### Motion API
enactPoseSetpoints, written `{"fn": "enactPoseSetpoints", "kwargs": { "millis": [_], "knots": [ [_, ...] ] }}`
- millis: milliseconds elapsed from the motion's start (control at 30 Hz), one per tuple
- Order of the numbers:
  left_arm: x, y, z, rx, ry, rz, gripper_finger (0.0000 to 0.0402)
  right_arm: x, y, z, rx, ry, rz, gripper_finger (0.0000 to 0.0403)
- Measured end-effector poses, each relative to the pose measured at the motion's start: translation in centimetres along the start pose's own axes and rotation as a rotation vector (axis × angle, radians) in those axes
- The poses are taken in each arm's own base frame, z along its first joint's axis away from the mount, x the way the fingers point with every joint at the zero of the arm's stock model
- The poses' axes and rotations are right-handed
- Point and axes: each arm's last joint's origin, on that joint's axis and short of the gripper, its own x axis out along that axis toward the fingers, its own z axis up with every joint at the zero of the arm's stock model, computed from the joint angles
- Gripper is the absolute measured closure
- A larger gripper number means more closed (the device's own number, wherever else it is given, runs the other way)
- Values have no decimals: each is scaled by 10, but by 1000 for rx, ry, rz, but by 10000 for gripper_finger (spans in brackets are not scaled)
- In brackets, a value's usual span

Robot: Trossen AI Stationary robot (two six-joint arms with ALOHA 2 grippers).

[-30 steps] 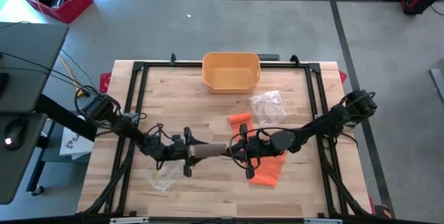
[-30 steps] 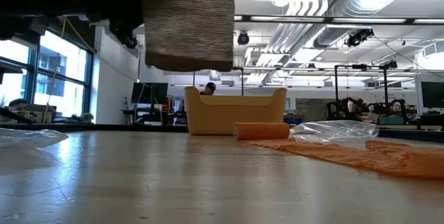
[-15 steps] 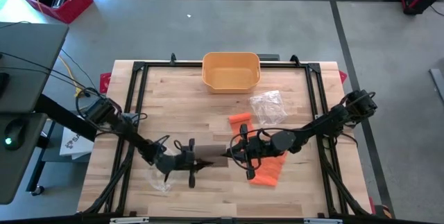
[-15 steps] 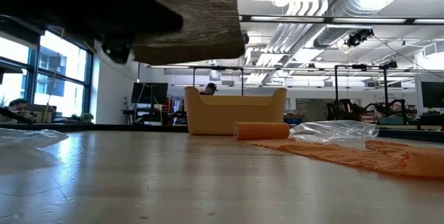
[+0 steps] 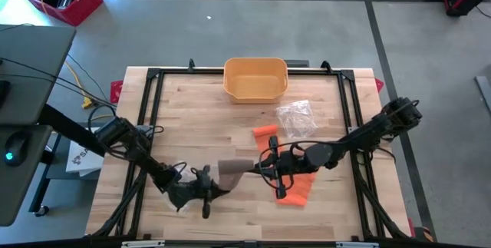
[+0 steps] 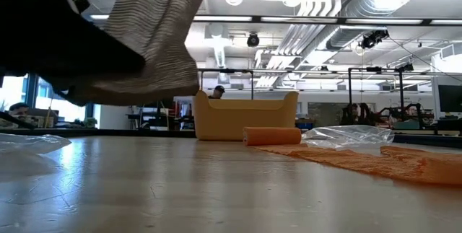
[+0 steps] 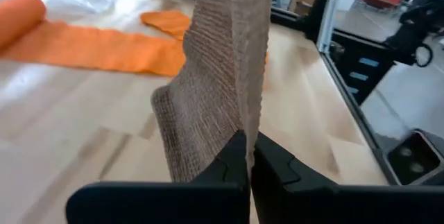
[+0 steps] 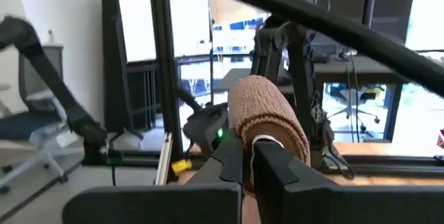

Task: Roll bandage
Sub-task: Roll the brown bandage

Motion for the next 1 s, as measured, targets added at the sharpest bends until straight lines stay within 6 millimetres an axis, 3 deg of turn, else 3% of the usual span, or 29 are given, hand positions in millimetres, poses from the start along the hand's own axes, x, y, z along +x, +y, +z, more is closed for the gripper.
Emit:
{"fn": "enactPoseSetpoints", "kwargs": {
  "millis": [300,433,567,800,1000],
  "knots": [
    [-2,-19,5,-18,-8,-68,401,-1,-1,-13,-34,129,-11,402],
    [3,-14,8,-22,-18,-36,394,0,-1,-10,-50,100,-11,402],
    [6,-9,6,-11,11,-12,360,0,-1,-7,-39,75,0,402],
    [-1,-8,-10,74,122,22,301,-3,6,-10,36,136,88,402],
    [-8,-18,-13,268,104,61,304,-7,3,-21,111,189,190,402]
  ]
}}
